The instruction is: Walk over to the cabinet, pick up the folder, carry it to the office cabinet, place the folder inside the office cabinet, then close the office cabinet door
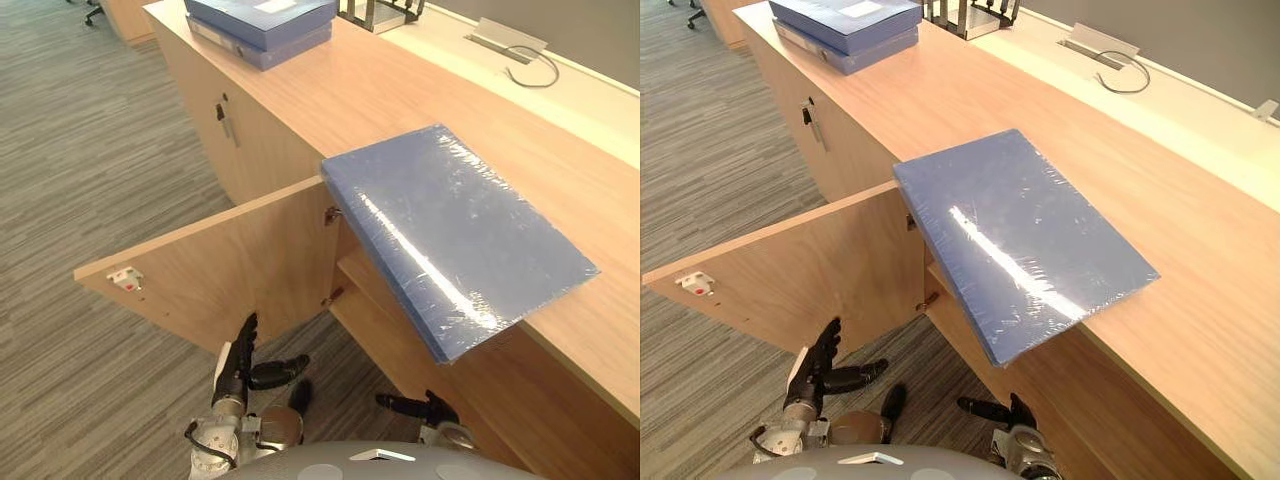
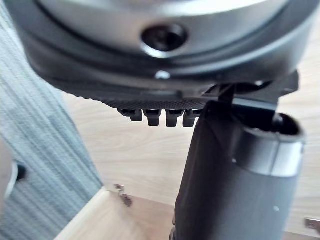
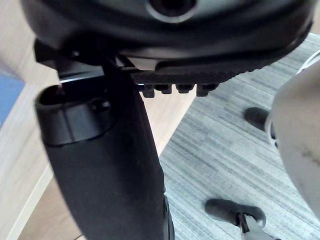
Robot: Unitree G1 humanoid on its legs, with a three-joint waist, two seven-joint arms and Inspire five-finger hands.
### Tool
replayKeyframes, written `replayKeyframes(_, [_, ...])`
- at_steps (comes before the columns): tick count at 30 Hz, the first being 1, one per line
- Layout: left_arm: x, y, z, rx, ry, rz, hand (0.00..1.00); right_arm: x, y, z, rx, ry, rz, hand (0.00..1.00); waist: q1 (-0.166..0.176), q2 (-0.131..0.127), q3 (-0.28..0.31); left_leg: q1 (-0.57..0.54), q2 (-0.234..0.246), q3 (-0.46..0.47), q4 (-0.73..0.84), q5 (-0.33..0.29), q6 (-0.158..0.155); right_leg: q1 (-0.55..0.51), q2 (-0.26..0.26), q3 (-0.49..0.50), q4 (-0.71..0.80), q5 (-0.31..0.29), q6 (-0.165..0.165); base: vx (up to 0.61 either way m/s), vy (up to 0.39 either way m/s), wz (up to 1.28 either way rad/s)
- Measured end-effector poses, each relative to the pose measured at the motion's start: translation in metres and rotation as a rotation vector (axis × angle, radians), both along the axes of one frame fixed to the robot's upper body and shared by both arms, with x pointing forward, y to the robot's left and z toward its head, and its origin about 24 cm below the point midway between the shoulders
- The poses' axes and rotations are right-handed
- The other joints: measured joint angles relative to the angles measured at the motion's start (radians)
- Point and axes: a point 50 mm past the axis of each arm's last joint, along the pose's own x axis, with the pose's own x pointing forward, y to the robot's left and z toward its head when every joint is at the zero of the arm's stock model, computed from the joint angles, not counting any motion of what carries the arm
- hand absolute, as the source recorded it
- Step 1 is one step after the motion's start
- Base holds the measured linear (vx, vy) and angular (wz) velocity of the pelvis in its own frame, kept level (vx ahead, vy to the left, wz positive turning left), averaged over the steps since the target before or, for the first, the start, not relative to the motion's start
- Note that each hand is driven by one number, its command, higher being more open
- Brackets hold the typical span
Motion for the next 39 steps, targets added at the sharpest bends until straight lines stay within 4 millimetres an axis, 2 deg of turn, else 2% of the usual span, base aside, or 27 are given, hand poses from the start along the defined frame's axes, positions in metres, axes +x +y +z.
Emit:
replayKeyframes(2, [0.014,-0.003,0.032,0.001,-0.157,-0.010,1.00,0.002,0.000,0.001,-0.003,-0.004,0.004,1.00,0.002,0.009,0.004,-0.030,0.000,0.000,0.050,-0.028,0.006,0.000,0.004,-0.002,-0.002,-0.001,0.000,-0.09,0.009,0.01])
replayKeyframes(3, [0.017,-0.003,0.039,0.003,-0.199,-0.011,1.00,0.003,-0.001,0.001,-0.004,-0.005,0.005,1.00,0.002,0.011,0.005,-0.035,-0.001,0.000,0.060,-0.032,0.006,0.000,0.006,-0.003,-0.003,-0.005,-0.005,-0.11,-0.009,0.05])
replayKeyframes(5, [0.026,-0.005,0.070,0.002,-0.364,-0.019,1.00,0.003,-0.003,0.001,-0.011,0.005,0.013,1.00,-0.002,0.021,0.008,-0.060,-0.005,-0.013,0.094,-0.038,0.003,-0.004,0.013,-0.012,-0.004,-0.016,-0.004,-0.08,-0.016,0.16])
replayKeyframes(8, [0.031,-0.009,0.100,-0.014,-0.509,-0.022,1.00,-0.004,-0.007,-0.002,-0.025,0.043,0.037,1.00,-0.003,0.026,0.005,-0.082,-0.008,-0.041,0.122,-0.029,-0.002,-0.003,0.027,-0.033,-0.004,-0.016,-0.003,-0.06,-0.035,0.24])
replayKeyframes(12, [0.030,-0.010,0.115,-0.050,-0.586,-0.005,1.00,-0.005,-0.009,-0.002,-0.030,0.061,0.049,1.00,-0.001,0.030,0.003,-0.087,-0.007,-0.065,0.128,-0.017,-0.009,0.001,0.040,-0.049,-0.004,-0.016,-0.003,-0.05,-0.044,0.18])
replayKeyframes(14, [0.030,-0.010,0.118,-0.055,-0.600,0.002,1.00,-0.005,-0.011,-0.002,-0.035,0.068,0.054,1.00,-0.002,0.038,0.002,-0.087,-0.007,-0.074,0.127,-0.012,-0.011,0.004,0.046,-0.055,-0.005,-0.017,-0.005,-0.06,-0.024,0.14])
replayKeyframes(17, [0.025,-0.006,0.134,-0.036,-0.659,0.010,1.00,-0.005,-0.011,-0.003,-0.039,0.083,0.085,1.00,-0.003,0.049,-0.001,-0.084,0.000,-0.083,0.121,-0.005,-0.014,0.003,0.056,-0.055,-0.010,-0.022,-0.012,-0.09,-0.022,0.06])
replayKeyframes(20, [0.019,0.004,0.157,0.017,-0.756,0.018,1.00,-0.003,-0.013,-0.002,-0.054,0.085,0.128,1.00,-0.006,0.063,-0.004,-0.085,0.006,-0.099,0.128,0.002,-0.022,0.008,0.061,-0.063,-0.004,-0.020,-0.010,-0.07,-0.016,0.09])
replayKeyframes(24, [0.010,0.030,0.186,0.152,-0.895,0.097,1.00,-0.004,-0.019,-0.002,-0.057,0.090,0.130,1.00,-0.006,0.083,-0.017,-0.085,0.012,-0.110,0.129,0.006,-0.033,0.009,0.072,-0.065,-0.006,-0.025,-0.012,-0.07,-0.012,0.04])
replayKeyframes(27, [0.002,0.047,0.199,0.277,-0.947,0.152,1.00,-0.005,-0.025,-0.001,-0.068,0.095,0.127,1.00,-0.006,0.096,-0.026,-0.084,0.018,-0.112,0.128,0.006,-0.035,0.009,0.075,-0.065,-0.007,-0.028,-0.009,-0.05,-0.013,0.02])
replayKeyframes(30, [-0.001,0.059,0.209,0.437,-0.969,0.170,1.00,-0.005,-0.026,-0.001,-0.066,0.093,0.129,1.00,-0.004,0.098,-0.037,-0.082,0.024,-0.104,0.125,0.006,-0.036,0.008,0.078,-0.057,-0.010,-0.029,-0.006,-0.03,-0.017,-0.07])
replayKeyframes(36, [0.009,0.051,0.223,0.657,-1.024,-0.012,1.00,-0.004,-0.022,-0.001,-0.048,0.081,0.138,1.00,-0.007,0.089,-0.072,-0.066,0.049,-0.055,0.107,0.008,-0.037,-0.008,0.080,0.001,-0.019,-0.018,-0.009,0.01,-0.019,-0.28])
replayKeyframes(39, [0.015,0.036,0.231,0.694,-1.109,-0.143,1.00,-0.007,-0.022,-0.002,-0.050,0.087,0.145,1.00,-0.013,0.087,-0.079,-0.050,0.063,-0.028,0.092,0.007,-0.038,-0.012,0.080,0.031,-0.020,-0.017,-0.011,0.01,-0.024,-0.26])
